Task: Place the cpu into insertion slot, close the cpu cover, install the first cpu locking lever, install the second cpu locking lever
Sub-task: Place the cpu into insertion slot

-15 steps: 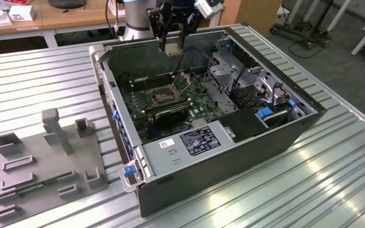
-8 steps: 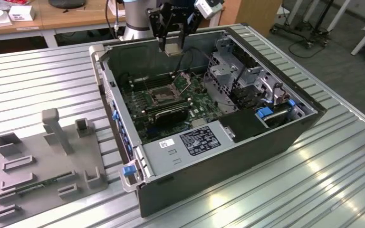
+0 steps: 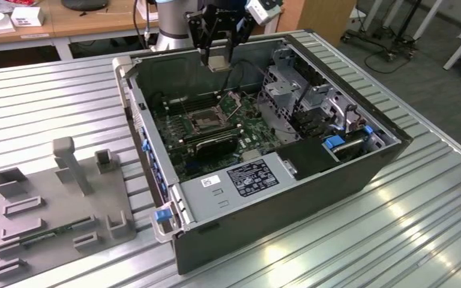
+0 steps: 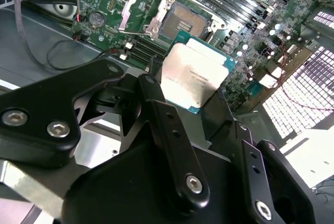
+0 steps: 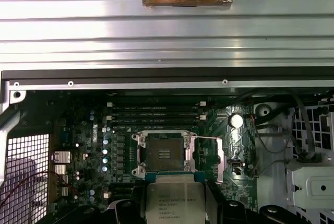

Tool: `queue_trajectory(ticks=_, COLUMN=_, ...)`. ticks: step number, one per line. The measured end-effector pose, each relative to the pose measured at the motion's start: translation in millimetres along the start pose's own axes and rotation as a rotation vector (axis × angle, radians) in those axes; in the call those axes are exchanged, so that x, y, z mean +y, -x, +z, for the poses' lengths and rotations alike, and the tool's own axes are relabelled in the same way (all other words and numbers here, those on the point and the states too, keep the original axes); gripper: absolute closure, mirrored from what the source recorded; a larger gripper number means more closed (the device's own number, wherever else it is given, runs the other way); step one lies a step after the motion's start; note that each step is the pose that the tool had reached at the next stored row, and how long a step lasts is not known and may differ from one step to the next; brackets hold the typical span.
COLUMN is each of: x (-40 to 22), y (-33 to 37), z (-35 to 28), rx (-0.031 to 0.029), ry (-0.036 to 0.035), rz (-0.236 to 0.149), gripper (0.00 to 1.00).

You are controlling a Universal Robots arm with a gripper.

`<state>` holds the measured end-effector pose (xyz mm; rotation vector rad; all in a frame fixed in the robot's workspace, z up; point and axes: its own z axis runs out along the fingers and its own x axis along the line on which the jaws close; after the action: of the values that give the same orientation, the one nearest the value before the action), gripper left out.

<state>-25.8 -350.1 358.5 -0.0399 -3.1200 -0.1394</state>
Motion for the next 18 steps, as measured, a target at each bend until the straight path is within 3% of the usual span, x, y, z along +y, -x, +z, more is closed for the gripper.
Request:
queue_trajectory(ticks=10, x=-0.1, y=0.0, z=1.7, rx=-0.0002, ry=0.0003, rz=0.000, gripper=0.46)
queue_trajectory(ticks=18, x=-0.6, y=0.1, z=7.2, rx=-0.0001, ry=0.0002, rz=0.000, gripper=0.46)
